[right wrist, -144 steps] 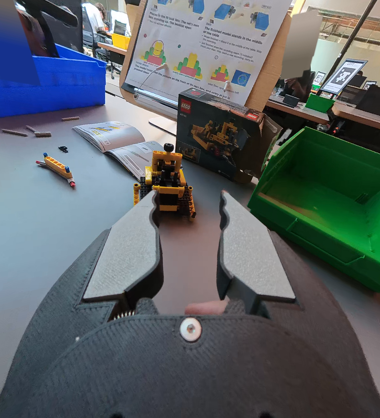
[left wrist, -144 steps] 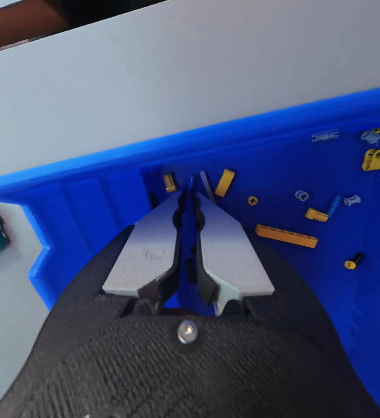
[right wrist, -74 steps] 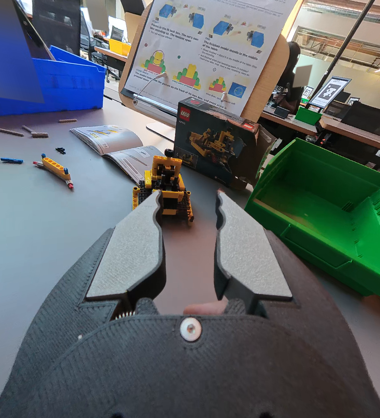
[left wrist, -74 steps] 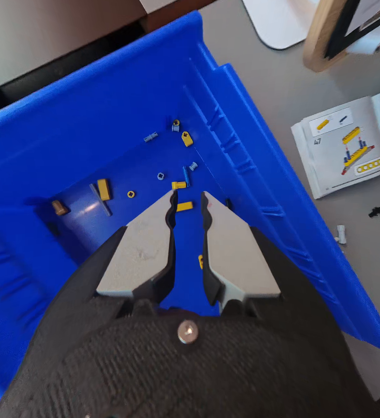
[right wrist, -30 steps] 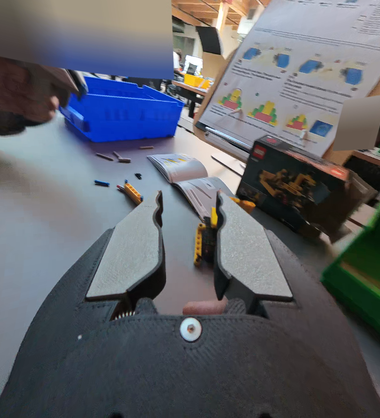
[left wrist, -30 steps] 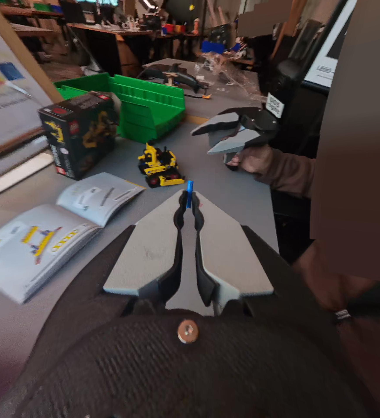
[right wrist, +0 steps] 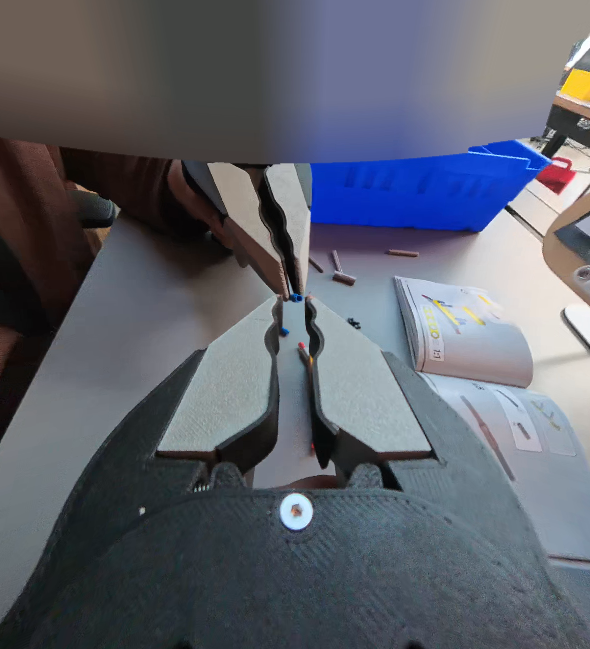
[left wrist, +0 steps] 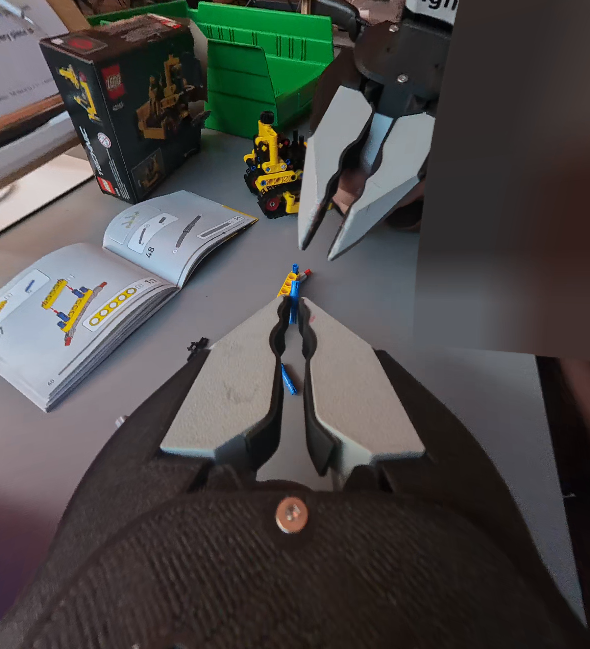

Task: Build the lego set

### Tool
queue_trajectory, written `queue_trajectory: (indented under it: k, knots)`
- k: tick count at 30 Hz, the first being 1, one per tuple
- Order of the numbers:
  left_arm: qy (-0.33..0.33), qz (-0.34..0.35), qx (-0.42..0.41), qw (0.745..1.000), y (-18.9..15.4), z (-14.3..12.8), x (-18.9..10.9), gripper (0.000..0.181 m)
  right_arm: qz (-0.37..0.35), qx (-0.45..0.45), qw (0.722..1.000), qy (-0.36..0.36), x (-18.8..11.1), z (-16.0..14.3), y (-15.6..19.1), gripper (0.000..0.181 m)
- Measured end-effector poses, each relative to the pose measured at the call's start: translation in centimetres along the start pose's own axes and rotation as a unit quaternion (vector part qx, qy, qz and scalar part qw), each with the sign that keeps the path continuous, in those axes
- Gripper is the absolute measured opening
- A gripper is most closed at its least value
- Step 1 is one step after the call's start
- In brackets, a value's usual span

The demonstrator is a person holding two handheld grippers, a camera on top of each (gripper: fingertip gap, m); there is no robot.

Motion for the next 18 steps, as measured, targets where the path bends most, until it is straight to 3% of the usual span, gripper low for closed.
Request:
queue_trajectory:
  k: [1,12,18]
  knots:
    - [0.002,0.006,0.018,1.000,-0.2,0.1,0.1,0.001,0.009,0.000,1.000,-0.004,0.1,0.1,0.4,0.006]
    - [-0.015,0.050,0.163,0.985,-2.2,1.7,-0.5,0.000,0.017,-0.020,0.999,-0.024,-0.2,0.9,1.8,0.008]
    - [-0.020,0.061,0.183,0.981,-2.5,1.9,-0.5,0.001,0.020,-0.031,0.999,-0.002,0.2,0.3,2.0,0.007]
Point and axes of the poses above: each gripper's, where its closed fingertips meet, x out along the fingers, z out of its top, y = z × x across the jaws, the point moved 4 cm from there along -x, back along the fingers, and after that the axes turned 10 degrees about x, right-handed, at the moved point
